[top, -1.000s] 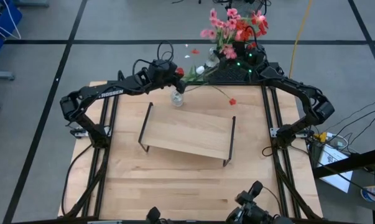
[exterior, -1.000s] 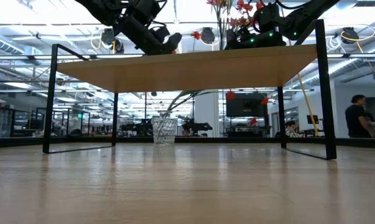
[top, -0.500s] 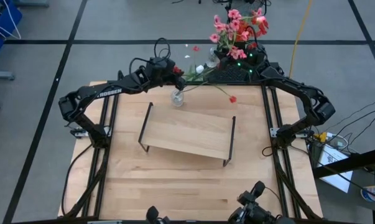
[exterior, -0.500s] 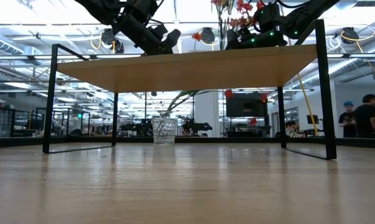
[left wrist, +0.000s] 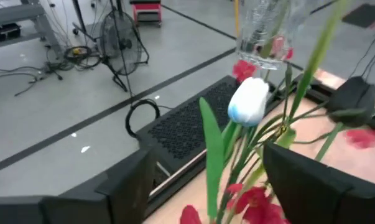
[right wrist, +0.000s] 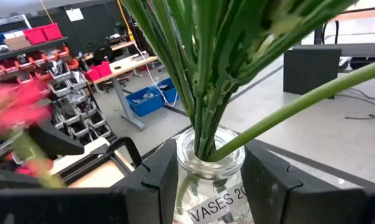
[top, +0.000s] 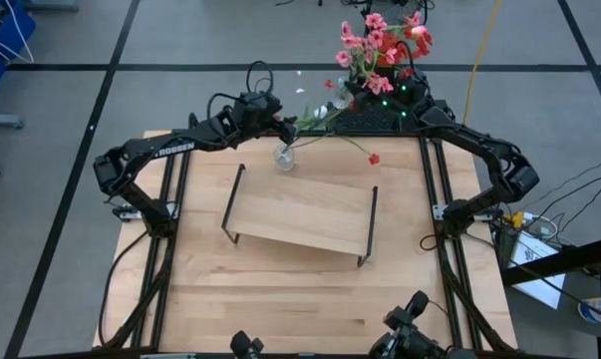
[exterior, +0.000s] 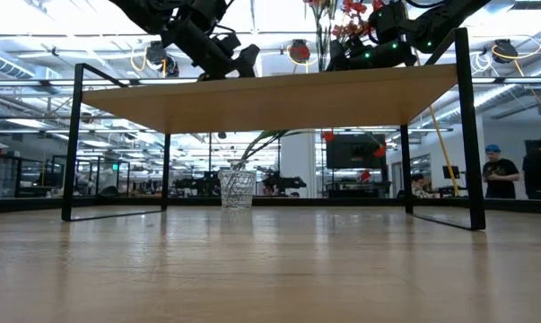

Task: Pick and place flowers into a vace then onto a shelf
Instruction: Put the right transparent flower vase on the shelf

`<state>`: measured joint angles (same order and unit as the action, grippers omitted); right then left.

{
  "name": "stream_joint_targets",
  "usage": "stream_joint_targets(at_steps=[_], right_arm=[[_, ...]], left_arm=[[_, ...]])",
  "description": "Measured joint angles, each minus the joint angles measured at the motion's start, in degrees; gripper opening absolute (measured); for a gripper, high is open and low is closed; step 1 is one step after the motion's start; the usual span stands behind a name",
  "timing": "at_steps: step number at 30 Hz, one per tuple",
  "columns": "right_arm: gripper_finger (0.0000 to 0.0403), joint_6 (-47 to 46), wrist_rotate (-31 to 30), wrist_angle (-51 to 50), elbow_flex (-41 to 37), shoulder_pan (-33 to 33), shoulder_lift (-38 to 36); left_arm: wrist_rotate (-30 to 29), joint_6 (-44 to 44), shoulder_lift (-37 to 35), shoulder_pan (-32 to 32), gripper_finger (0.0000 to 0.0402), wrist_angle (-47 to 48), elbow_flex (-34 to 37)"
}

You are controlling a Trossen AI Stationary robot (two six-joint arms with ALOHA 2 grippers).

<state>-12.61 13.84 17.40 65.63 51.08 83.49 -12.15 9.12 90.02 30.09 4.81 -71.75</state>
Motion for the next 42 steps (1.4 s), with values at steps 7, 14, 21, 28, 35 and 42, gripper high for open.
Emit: stream_joint_targets(at_steps=[7, 14, 21, 28, 35, 42], right_arm=[[0.0131, 0.8, 0.0, -2.8, 0.0, 1.8, -2.3], [0.0131, 1.7, 0.0, -4.9, 0.0, 3.1, -3.9], [0.0131, 2.6, 0.0, -6.8, 0.0, 3.5, -4.7], [0.0131, 2.3, 1.5, -7.2, 0.0, 3.5, -5.6], [0.0131, -0.1, 5.6, -11.4, 1.4, 3.5, -11.7], [0.0131, -0.7, 9.2, -22.3, 6.5, 2.5, -18.8]], left_arm=[[-0.1, 0.8, -1.2, -0.4, 0.0355, -0.4, 0.0], [-3.6, 0.4, -2.1, -0.8, 0.0397, -1.2, 0.0], [-6.4, 0.1, -4.6, -1.3, 0.0394, -3.4, -0.1], [-9.0, -0.4, -5.2, -0.9, 0.0397, -0.4, 0.0], [-8.9, 2.6, -5.1, -0.9, 0.0397, 5.0, 0.0], [-8.8, 3.1, -5.1, -1.0, 0.0397, 5.4, 0.0]])
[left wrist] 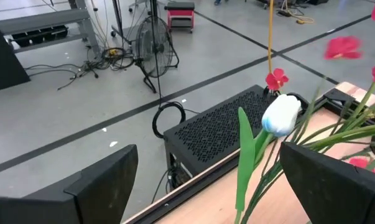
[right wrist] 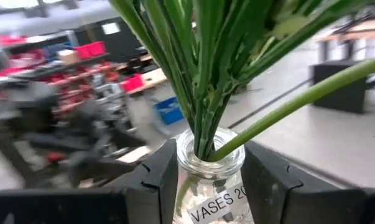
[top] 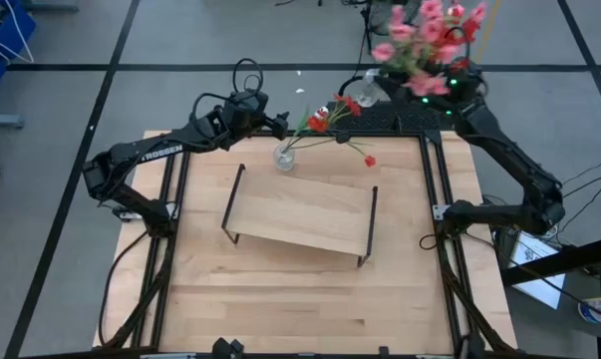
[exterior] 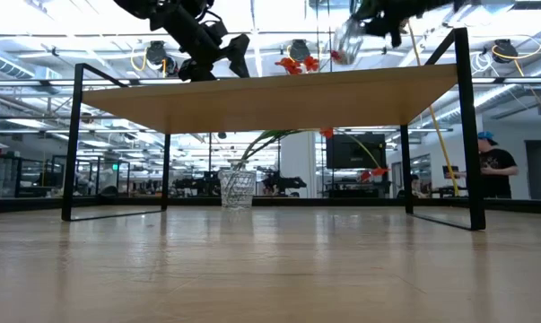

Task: Pick and place flowers into a vace then onto a shelf
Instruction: Put the right transparent flower vase on the shelf

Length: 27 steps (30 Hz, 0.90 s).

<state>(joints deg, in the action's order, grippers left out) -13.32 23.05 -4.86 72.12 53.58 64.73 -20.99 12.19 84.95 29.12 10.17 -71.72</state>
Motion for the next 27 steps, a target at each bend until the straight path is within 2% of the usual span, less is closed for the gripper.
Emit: stream_joint_targets(at_steps=[5, 12, 16, 20, 27], right_arm=[[0.0131, -2.9, 7.1, -7.2, 3.6, -3.9, -2.3], [0.0131, 2.3, 6.6, -16.7, 3.6, -14.4, -3.1], [0.0131, 5.5, 0.3, -19.9, 3.3, -21.2, -3.1], [0.0131, 3.5, -5.1, -18.4, 1.2, -27.0, -3.8], [0.0131, -2.5, -18.3, -11.0, -10.2, -39.1, -6.7]], left_arm=[[0.5, 0.8, 0.0, 0.0, 0.0397, 0.0, 0.0], [3.5, 4.1, 0.0, 0.0, 0.0397, -0.2, 0.0], [5.9, 5.6, -0.5, 0.0, 0.0397, 0.3, 0.0], [6.1, 6.0, -1.4, -0.1, 0.0397, 1.0, 0.0], [6.2, 4.9, -3.4, -0.1, 0.0397, 0.5, 0.0]])
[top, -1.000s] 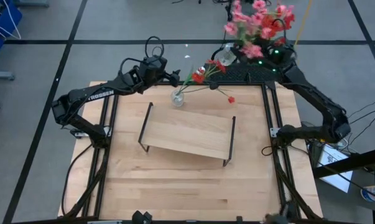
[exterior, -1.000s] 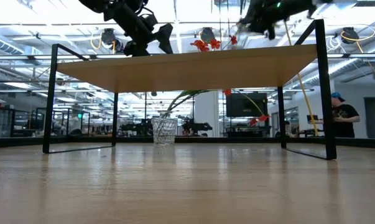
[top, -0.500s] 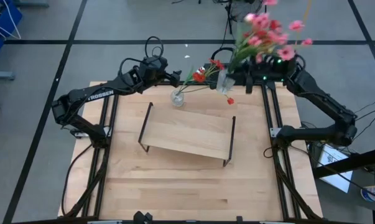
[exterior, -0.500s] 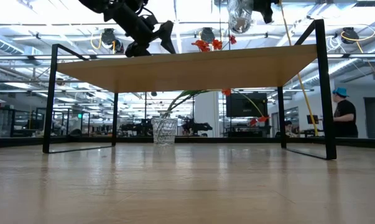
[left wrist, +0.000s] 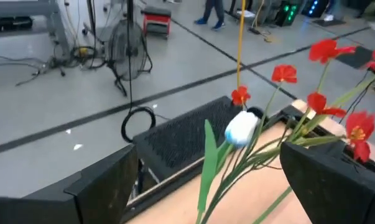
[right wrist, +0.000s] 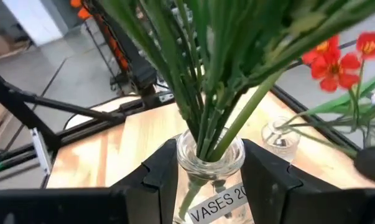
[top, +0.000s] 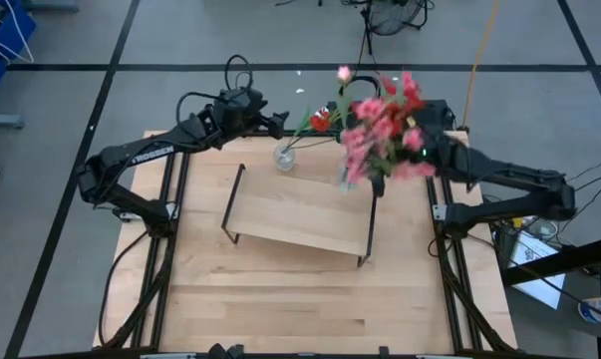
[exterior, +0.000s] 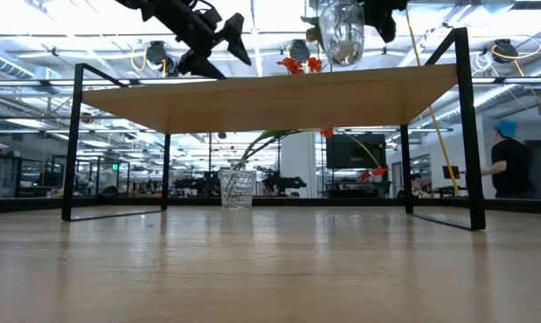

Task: Pick and place flowers into a vace then onto a shelf
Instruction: Put the right transparent flower vase on the shelf

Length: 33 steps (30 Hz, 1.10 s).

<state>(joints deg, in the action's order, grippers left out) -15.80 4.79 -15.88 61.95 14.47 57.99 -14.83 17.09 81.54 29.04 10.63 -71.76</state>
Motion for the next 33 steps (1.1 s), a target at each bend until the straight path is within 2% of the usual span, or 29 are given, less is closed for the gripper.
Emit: stream_joint_targets(at_steps=[4, 10, 17, 25, 30, 33], right_arm=[[0.0131, -3.2, -7.3, 5.8, -7.5, -4.9, -2.2], [0.0131, -6.2, -14.0, 11.5, -15.3, -11.1, -4.2], [0.0131, -3.0, -22.3, 11.5, -17.6, -17.7, -4.1], [0.0131, -5.1, -30.5, 13.1, -22.7, -21.9, -4.2], [0.0159, -7.2, -32.7, 16.3, -24.8, -22.7, -4.2], [0.0162, -6.9, -32.6, 16.5, -24.8, -22.8, -4.2]], left_arm=[[-0.1, -0.6, -0.9, 0.2, 0.0397, 0.5, 0.1], [0.1, -2.2, -0.9, 0.2, 0.0397, 0.4, 0.0], [1.9, -2.4, -0.9, 0.2, 0.0397, 0.3, 0.0], [1.9, -3.1, -0.9, 0.2, 0.0397, 0.4, 0.0], [1.9, -3.1, -0.9, 0.2, 0.0397, 0.4, 0.0], [1.9, -3.1, -0.9, 0.2, 0.0397, 0.3, 0.0]])
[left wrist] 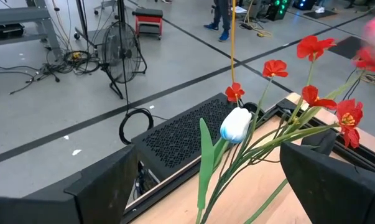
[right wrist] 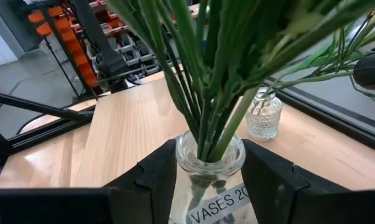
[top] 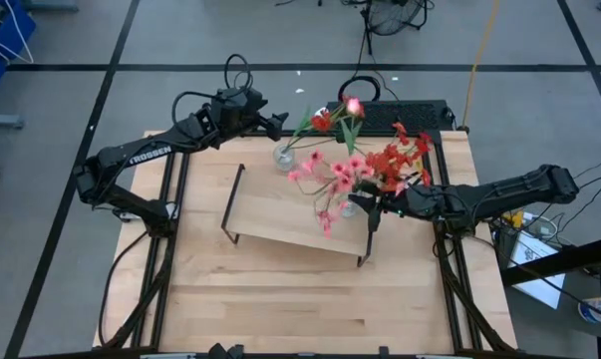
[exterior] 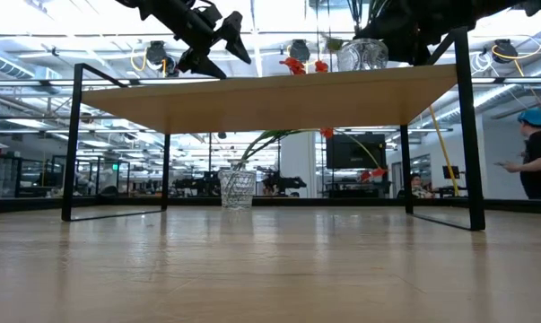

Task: Pick and place flowers into a vace then onto a shelf
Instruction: Put the right transparent flower vase on the shelf

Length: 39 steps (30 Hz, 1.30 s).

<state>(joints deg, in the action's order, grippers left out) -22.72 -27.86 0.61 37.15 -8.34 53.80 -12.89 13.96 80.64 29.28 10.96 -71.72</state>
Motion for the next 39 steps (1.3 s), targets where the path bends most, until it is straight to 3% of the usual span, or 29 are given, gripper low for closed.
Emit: stream_joint_targets(at_steps=[7, 19, 34, 39], right_arm=[[0.0149, -0.2, 2.0, 1.9, -0.2, 0.0, 0.1], [0.0199, -0.8, 2.7, 2.1, -0.3, 0.0, -2.3], [0.0220, 1.2, 4.2, 2.6, -0.4, 0.0, -4.2], [0.0220, 2.3, 4.6, 7.2, -0.3, 0.0, -4.3]], left_arm=[[0.0, 0.1, 0.0, 0.0, 0.0397, 0.0, 0.0], [1.4, 0.2, 0.0, 0.0, 0.0397, 0.9, 0.0], [1.3, 1.2, 0.0, 0.0, 0.0397, 0.9, 0.0], [1.3, 0.9, 0.0, 0.0, 0.0397, 0.9, 0.0]])
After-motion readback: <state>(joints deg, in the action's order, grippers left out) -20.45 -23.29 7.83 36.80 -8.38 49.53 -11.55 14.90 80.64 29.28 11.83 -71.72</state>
